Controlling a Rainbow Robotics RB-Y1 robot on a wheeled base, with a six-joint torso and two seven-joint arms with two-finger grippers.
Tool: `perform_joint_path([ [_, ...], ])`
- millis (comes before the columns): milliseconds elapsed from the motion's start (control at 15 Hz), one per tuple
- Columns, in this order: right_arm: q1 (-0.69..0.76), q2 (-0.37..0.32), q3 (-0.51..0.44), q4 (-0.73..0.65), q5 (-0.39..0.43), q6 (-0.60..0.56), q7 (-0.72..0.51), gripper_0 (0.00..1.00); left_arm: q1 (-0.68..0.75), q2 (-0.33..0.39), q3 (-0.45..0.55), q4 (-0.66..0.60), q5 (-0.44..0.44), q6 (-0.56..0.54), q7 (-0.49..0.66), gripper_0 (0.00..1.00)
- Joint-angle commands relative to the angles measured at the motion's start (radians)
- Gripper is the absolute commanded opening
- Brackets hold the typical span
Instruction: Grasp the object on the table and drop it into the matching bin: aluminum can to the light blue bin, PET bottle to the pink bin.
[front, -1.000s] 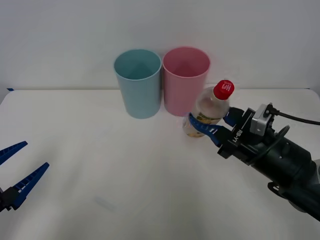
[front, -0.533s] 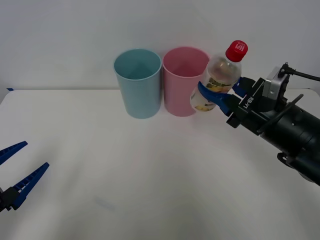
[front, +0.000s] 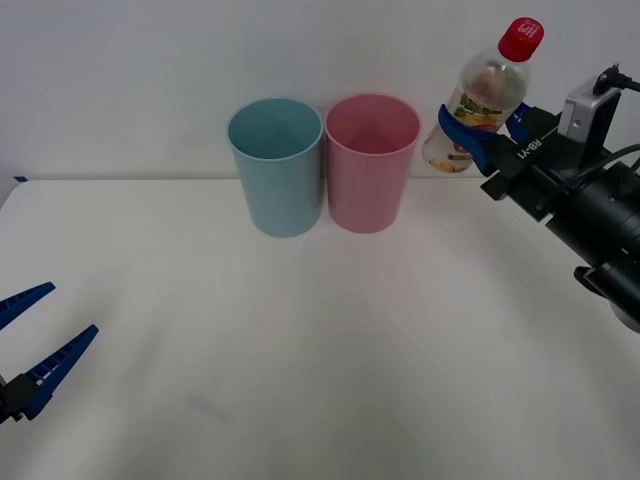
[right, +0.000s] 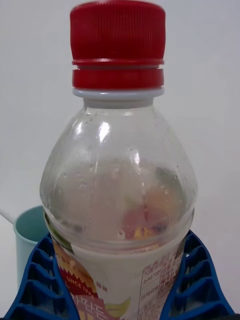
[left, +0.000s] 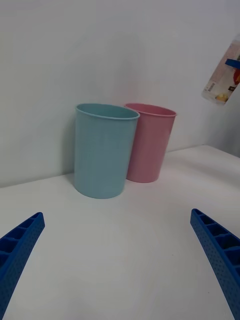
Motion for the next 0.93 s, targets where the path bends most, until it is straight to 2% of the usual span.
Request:
perform_joint_path([
  [67,-0.07,-0.017,0.0,0.076,-0.011,-0.036,-0.009,0.0,0.0,0.0,0.0,0.0,0.0,0.0,0.0,1.0],
  [933,-0.378,-0.014,0.0,0.505,-0.025,-0.37,-0.057,0.0,0.0,0.0,0.0,0.0,0.0,0.0,0.0,1.0],
])
